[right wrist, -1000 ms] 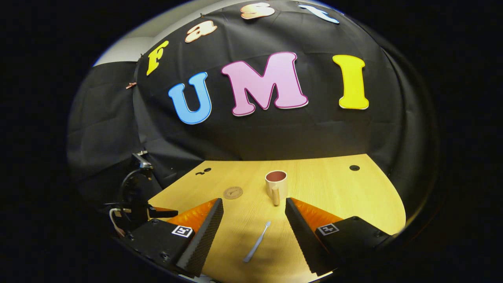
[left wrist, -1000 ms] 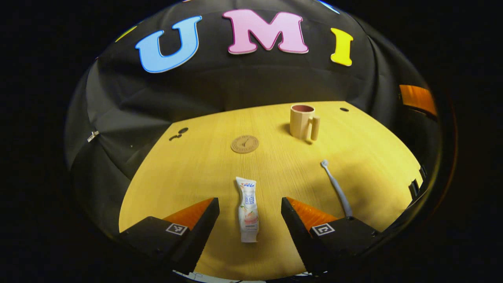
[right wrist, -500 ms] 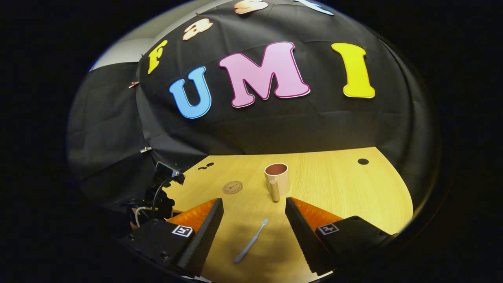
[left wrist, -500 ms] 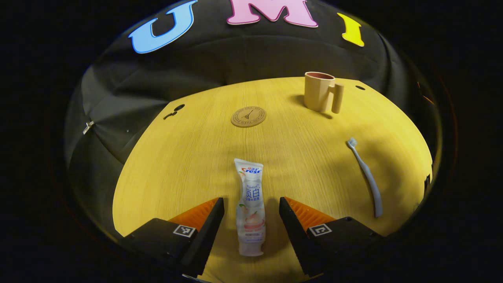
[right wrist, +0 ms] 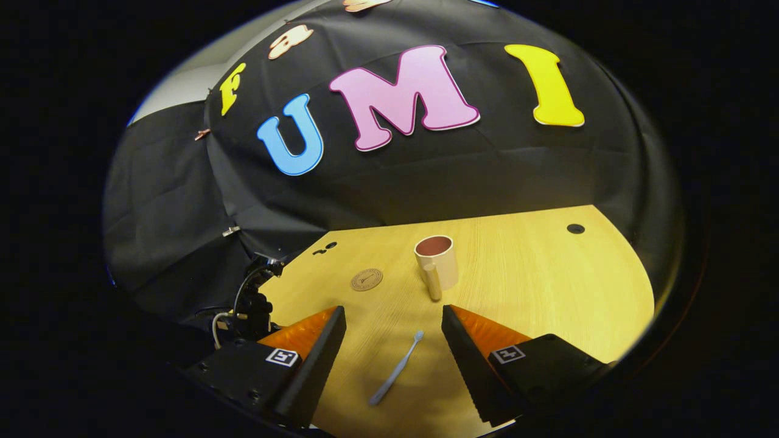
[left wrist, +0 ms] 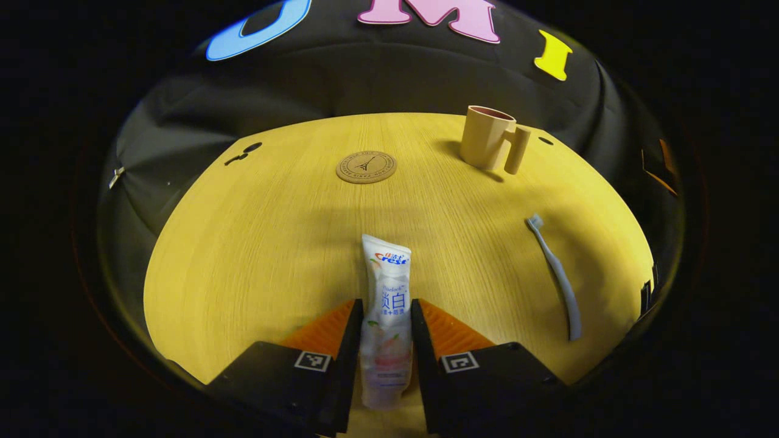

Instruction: Put the toothbrush and toothpaste on the desktop into the cup, then pick up the cup and place it on the coaster on the desktop.

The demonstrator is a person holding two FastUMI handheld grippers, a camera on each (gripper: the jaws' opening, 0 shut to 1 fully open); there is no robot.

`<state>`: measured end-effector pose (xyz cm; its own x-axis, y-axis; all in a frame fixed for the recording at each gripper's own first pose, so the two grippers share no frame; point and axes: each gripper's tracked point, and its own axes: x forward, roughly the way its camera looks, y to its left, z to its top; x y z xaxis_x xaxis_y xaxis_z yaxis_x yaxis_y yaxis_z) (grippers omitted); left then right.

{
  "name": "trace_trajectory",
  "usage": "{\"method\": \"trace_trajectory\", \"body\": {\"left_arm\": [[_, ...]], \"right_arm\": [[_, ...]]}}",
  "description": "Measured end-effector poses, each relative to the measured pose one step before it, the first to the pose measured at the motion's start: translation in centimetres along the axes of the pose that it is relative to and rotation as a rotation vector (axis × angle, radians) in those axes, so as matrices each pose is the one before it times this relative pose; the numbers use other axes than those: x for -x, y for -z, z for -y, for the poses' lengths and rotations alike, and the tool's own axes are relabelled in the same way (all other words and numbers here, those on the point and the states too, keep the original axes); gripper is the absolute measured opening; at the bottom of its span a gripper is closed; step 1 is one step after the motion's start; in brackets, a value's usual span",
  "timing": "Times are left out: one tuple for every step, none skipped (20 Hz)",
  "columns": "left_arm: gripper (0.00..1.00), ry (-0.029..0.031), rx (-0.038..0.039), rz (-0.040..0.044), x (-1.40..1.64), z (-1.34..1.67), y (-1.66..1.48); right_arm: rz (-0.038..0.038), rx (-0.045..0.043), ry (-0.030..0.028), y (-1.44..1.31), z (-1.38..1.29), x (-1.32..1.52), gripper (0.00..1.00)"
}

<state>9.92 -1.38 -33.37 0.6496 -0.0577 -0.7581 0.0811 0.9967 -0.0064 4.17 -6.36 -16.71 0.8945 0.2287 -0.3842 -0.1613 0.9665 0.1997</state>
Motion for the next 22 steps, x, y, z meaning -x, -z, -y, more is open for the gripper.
{"method": "trace_trajectory", "body": {"left_arm": [[0.55, -0.00014, -0.00901, -0.02147, -0.112, 0.126, 0.119], [0.50, 0.00524, -0.01311, -0.02153, 0.061, 0.115, 0.031], [0.52, 0.00563, -0.00508, -0.01462, -0.028, 0.017, -0.029], [0.50, 0.00281, 0.00019, -0.00596, 0.052, 0.003, -0.130], [0.42, 0.00282, 0.00773, -0.00391, 0.059, 0.092, -0.022], [0.40, 0.00096, 0.01731, 0.00002, -0.106, 0.007, -0.046], [0.41, 0.00214, 0.02197, 0.00408, 0.058, 0.056, 0.010], [0.37, 0.00438, 0.01749, 0.00672, 0.083, 0.036, -0.114], [0.35, 0.01016, 0.01069, -0.00017, -0.006, 0.109, 0.119], [0.31, 0.01351, 0.00887, 0.00208, 0.231, 0.111, 0.052], [0.39, 0.01040, 0.00603, 0.00478, 0.726, 0.045, 0.211], [0.34, 0.00789, 0.00448, 0.00848, 0.660, -0.056, -0.062], [0.39, 0.01035, 0.01196, 0.00579, 0.427, -0.056, -0.120], [0.39, 0.01052, 0.01528, 0.01034, 0.636, -0.002, -0.267], [0.39, 0.01011, 0.01048, 0.01364, 0.713, 0.125, -0.321], [0.39, 0.00684, 0.00222, 0.01412, 0.785, -0.075, -0.420], [0.34, 0.00614, -0.00154, 0.01483, 1.060, -0.209, -0.387], [0.34, 0.01234, 0.00199, 0.01196, 0.898, -0.041, -0.396], [0.34, 0.02019, 0.01122, 0.00783, 0.835, 0.182, -0.277], [0.38, 0.01777, 0.01710, 0.00734, 0.849, 0.154, -0.308], [0.38, 0.01248, 0.01002, 0.01243, 0.916, -0.170, -0.311], [0.39, 0.01506, 0.00546, 0.01591, 0.804, 0.001, -0.438]], "right_arm": [[-0.00549, -0.01800, 0.00636, 0.108, 0.006, -0.285, 0.98], [-0.00135, -0.00134, 0.00858, 0.213, 0.061, -0.214, 0.98], [-0.00495, 0.00614, 0.00448, 0.242, -0.036, -0.233, 0.98], [-0.01173, 0.00723, 0.00670, 0.322, -0.040, -0.223, 0.98], [-0.01590, -0.00013, 0.00260, 0.298, -0.101, -0.288, 0.98], [-0.01985, -0.00493, -0.00326, 0.380, -0.253, -0.237, 0.98], [-0.01857, -0.00431, -0.00243, 0.604, -0.235, -0.232, 0.98], [-0.01618, -0.00304, 0.00368, 0.452, -0.133, -0.143, 0.98], [-0.01611, -0.00275, 0.00601, 0.562, 0.014, -0.138, 0.98], [-0.01502, -0.00313, 0.00753, 0.470, 0.008, -0.093, 0.98], [-0.01219, -0.00195, 0.01033, 0.485, -0.014, -0.111, 0.98], [-0.01097, -0.00076, 0.01410, 0.395, 0.172, -0.201, 0.98], [-0.01025, -0.00098, 0.01698, 0.358, 0.233, -0.248, 0.98], [-0.01249, -0.00293, 0.01582, 0.353, 0.168, -0.200, 0.98], [-0.01106, -0.00516, 0.01669, 0.376, 0.185, -0.297, 0.98], [-0.01057, -0.00677, 0.01546, 0.297, 0.134, -0.267, 0.98], [-0.01252, -0.00376, 0.01788, 0.295, 0.143, -0.406, 0.98], [-0.01071, -0.00203, 0.01675, 0.364, 0.144, -0.489, 0.98], [-0.01051, -0.00005, 0.01506, 0.401, 0.134, -0.422, 0.98], [-0.01052, 0.00463, 0.02110, 0.381, 0.279, -0.480, 0.98], [-0.01283, 0.00238, 0.02303, 0.323, 0.243, -0.505, 0.98], [-0.01421, 0.00061, 0.02432, 0.432, 0.250, -0.422, 0.98]]}}
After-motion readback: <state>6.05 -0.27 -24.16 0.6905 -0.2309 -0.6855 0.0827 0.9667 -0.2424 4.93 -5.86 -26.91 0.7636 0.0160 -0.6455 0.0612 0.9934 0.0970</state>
